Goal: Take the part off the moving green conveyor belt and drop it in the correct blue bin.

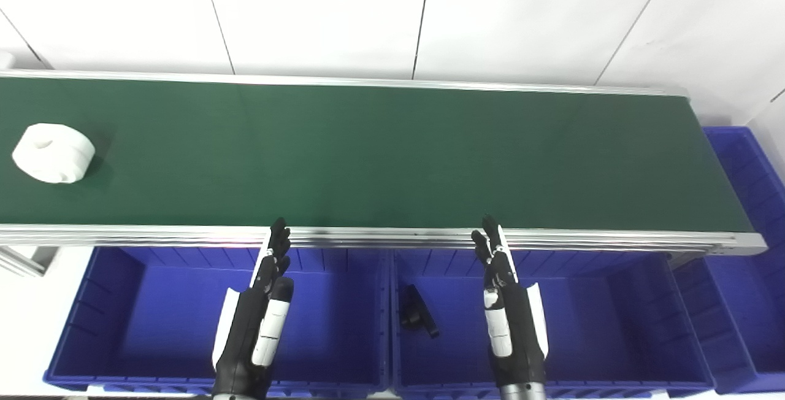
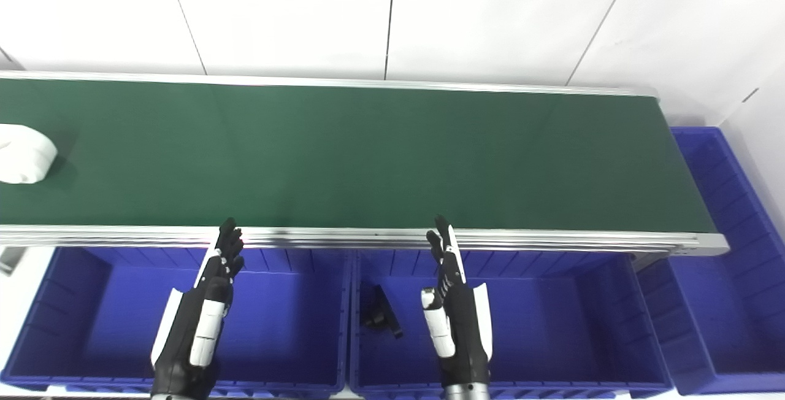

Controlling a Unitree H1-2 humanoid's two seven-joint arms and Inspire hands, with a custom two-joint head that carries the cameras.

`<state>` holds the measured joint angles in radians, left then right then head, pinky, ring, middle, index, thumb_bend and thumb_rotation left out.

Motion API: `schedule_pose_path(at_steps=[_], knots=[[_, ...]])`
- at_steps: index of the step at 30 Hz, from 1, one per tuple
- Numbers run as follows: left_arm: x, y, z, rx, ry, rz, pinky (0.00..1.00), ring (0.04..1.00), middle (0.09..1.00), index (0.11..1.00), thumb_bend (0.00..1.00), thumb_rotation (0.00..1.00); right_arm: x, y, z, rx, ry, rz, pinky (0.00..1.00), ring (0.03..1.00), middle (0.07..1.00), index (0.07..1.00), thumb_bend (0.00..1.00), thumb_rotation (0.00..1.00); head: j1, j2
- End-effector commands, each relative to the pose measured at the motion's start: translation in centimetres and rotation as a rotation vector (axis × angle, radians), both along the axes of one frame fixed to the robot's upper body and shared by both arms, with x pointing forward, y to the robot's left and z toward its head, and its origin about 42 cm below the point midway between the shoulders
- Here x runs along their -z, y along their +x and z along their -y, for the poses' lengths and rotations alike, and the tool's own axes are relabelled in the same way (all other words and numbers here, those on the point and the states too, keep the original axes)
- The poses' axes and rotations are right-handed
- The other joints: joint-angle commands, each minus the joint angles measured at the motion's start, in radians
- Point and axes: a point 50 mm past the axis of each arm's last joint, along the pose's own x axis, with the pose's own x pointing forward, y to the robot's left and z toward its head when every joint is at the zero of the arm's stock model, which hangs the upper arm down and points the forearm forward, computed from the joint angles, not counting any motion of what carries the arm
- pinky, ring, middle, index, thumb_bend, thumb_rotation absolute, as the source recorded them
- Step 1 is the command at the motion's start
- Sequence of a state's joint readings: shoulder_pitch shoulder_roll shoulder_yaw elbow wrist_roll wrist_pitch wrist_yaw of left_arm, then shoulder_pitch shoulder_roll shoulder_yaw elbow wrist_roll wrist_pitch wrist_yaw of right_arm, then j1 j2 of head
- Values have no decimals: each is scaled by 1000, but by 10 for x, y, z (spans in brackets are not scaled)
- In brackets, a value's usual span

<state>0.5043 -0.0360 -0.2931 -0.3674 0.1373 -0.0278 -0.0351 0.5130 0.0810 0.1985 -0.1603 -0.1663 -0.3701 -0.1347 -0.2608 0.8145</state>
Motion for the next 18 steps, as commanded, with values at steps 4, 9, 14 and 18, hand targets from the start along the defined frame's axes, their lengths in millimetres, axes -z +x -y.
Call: schedule_pose_path(at_steps=[4,9,14,18], knots=[[-8,4,0,-2,-3,73,1000,996,1000,1000,647,1000,-6,0,-5,-4,3,11,957,961,991,982,820,1000,1,-1],[-8,4,0,-3,-6,67,1000,996,1000,1000,650,999,-4,0,-7,-6,13,12,964,970,998,984,818,1000,1,-4],[-5,5,0,5,1,69,1000,996,1000,1000,643,1000,-3,0,-7,-10,17,9,964,970,1000,985,828,1000,3,-19],[-3,5,0,7,2,70,1000,993,1000,1000,636,1000,-1,0,-7,-11,20,11,960,969,1000,983,826,1000,12,-29]])
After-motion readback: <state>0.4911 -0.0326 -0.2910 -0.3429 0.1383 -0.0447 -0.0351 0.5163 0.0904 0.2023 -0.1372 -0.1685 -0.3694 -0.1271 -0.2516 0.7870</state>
